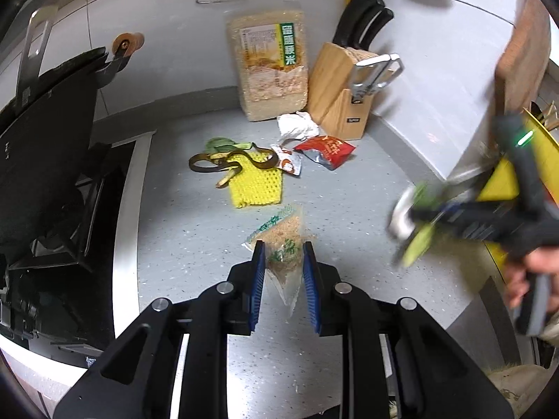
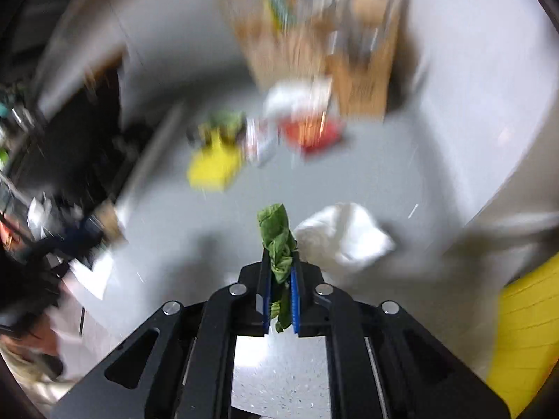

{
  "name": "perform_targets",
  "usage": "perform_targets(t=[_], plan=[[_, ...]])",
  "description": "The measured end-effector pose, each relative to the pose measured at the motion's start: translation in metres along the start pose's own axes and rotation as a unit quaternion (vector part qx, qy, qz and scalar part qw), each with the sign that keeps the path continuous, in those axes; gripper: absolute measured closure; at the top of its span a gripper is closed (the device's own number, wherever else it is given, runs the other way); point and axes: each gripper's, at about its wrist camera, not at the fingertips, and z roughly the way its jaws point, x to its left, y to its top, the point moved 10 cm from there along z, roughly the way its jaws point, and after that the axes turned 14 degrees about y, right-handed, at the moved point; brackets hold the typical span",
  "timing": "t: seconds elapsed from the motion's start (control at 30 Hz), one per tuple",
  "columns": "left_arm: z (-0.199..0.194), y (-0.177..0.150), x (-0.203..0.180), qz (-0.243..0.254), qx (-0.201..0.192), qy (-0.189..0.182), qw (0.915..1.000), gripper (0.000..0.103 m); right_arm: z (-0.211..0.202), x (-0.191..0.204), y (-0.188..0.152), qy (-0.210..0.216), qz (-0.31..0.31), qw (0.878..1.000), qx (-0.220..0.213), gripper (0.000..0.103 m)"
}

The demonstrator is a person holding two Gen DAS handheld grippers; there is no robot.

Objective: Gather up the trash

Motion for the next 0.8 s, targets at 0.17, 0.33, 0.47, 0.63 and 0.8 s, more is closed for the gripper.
perform_targets(t=[0.17,0.33,0.47,0.63,0.8], plan=[[-0.006,-0.004,0.008,-0.011,0.0,0.004,0.9999,0.08,-0.002,-0.004,-0.022,-0.01,0.007,1.0,0.013,0.048],[-0.007,-0.008,0.014,-0.014,0.004,0.01,0.9998,0.08,0.01,-0.017,-0.037,-0.031,0.004,0.999,0.033,0.044],[-0.01,-0.008,0.015,-0.011,0.002,0.012,0.9999,0.08,0.023,-0.025,-0.047,-0.034,0.024,0.998,0.045,0.08],[-0.014,-0.008,0.019,-0.013,-0.002,0.018,0.9998,0.08,-0.002,-0.009,-0.036,-0.013,0.03,0.999,0.008,0.097],[-0.015,-0.006,0.022,-0.015,-0.004,0.015,0.9998,0.08,-0.044,0.009,-0.014,0.003,0.017,0.999,-0.045,0.098]])
